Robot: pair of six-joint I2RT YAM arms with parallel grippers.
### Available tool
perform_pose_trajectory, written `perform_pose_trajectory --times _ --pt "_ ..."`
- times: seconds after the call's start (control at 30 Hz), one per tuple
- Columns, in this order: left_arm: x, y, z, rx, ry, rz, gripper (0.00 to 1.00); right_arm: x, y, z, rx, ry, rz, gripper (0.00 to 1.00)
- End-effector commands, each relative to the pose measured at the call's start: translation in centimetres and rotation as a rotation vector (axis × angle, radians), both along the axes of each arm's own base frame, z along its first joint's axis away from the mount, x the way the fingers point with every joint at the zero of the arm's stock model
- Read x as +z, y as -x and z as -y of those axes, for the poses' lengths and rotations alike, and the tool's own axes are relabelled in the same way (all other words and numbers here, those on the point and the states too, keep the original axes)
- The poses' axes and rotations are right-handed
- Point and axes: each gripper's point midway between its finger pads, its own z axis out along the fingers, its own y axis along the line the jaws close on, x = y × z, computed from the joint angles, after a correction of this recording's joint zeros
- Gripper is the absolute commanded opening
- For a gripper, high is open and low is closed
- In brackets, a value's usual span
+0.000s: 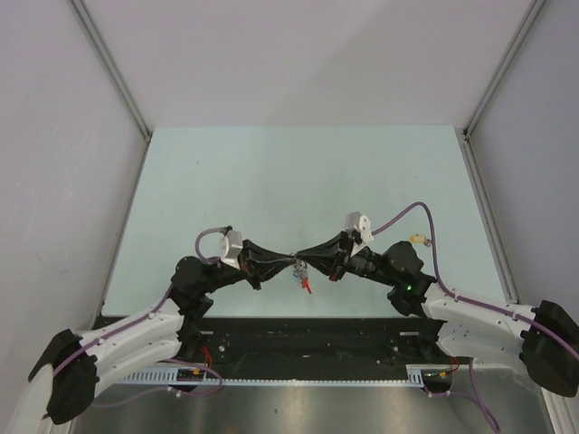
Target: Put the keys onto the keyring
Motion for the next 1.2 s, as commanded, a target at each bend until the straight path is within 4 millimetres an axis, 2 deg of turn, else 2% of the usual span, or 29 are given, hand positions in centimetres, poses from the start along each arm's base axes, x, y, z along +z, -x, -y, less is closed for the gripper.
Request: perform_pose_trajectory --times 0.0,0.1,0.13,0.27,0.3,0.33,0.4,0.43,0.5,0.57,0.6,0.63,0.73,0.77,0.8,0.83,0.87,0.9,1.0,1.03,1.07,1.17 --pt "4.6 0.0 -0.8 0.052 0.050 0.140 0.00 -0.8 -0.6 0.2 -0.032 0.044 -0.013 0.00" --pt "3.5 -0.6 -0.8 0.076 -0.043 0.108 0.00 -1.6 -0.9 0.5 -0.056 0.074 -0.031 0.02" --pt "3.2 -0.8 -0.8 0.082 -0.081 0.087 0.00 -2.0 -0.9 0.6 -0.060 0.094 -0.044 0.09" --pt "2.1 -1.1 -1.0 0.093 -0.185 0.048 0.00 -2.3 -1.2 1.0 -0.080 0.159 -0.038 0.24" --pt "2.5 -1.2 -1.0 0.096 -0.195 0.060 0.00 -2.6 -1.1 1.1 -0.081 0.185 -0.047 0.26" --pt "2.1 -1.2 -1.0 0.093 -0.214 0.048 0.00 -2.0 -1.1 1.2 -0.083 0.188 -0.038 0.29" --pt "1.5 -1.2 -1.1 0.095 -0.249 0.027 0.00 -2.3 -1.4 1.6 -0.105 0.228 -0.039 0.30" --pt "1.1 -1.3 -1.0 0.094 -0.265 0.014 0.00 -2.0 -1.6 1.6 -0.110 0.230 -0.035 0.27" --pt "0.5 -1.6 -1.1 0.108 -0.285 -0.014 0.00 -2.6 -2.1 1.9 -0.132 0.255 -0.050 0.21" --pt "-0.2 -2.1 -1.4 0.149 -0.288 -0.057 0.00 -3.4 -2.4 2.1 -0.138 0.277 -0.096 0.21" --pt "-0.5 -2.4 -1.7 0.172 -0.285 -0.079 0.00 -3.8 -2.6 2.2 -0.140 0.290 -0.115 0.25" --pt "-0.9 -2.6 -1.9 0.191 -0.287 -0.101 0.06 -4.1 -2.9 2.3 -0.154 0.304 -0.142 0.28" --pt "-2.2 -3.0 -2.4 0.231 -0.322 -0.174 0.26 -6.8 -3.7 3.4 -0.223 0.382 -0.299 0.36" --pt "-1.9 -3.0 -2.5 0.239 -0.317 -0.196 0.29 -8.3 -3.3 4.1 -0.231 0.437 -0.369 0.39" --pt "-2.7 -3.2 -3.0 0.268 -0.348 -0.232 0.37 -9.5 -3.0 4.6 -0.244 0.460 -0.456 0.43" --pt "-2.6 -3.5 -3.2 0.287 -0.349 -0.241 0.43 -10.5 -3.0 5.1 -0.260 0.487 -0.511 0.45" --pt "-3.4 -3.5 -3.6 0.303 -0.382 -0.269 0.50 -12.3 -2.2 6.0 -0.271 0.546 -0.590 0.46" --pt "-3.5 -3.8 -4.2 0.343 -0.401 -0.288 0.63 -13.1 -1.7 6.3 -0.278 0.566 -0.640 0.49" --pt "-3.0 -4.0 -5.0 0.381 -0.419 -0.287 0.79 -16.1 0.1 7.5 -0.270 0.691 -0.746 0.52" --pt "-3.3 -4.0 -5.3 0.388 -0.440 -0.289 0.81 -17.0 0.5 7.8 -0.280 0.726 -0.762 0.52" --pt "-2.7 -4.0 -5.4 0.393 -0.443 -0.267 0.83 -18.0 1.1 8.1 -0.280 0.779 -0.782 0.53" --pt "-2.4 -4.1 -6.0 0.413 -0.474 -0.234 0.86 -19.7 1.7 8.5 -0.299 0.854 -0.798 0.53"
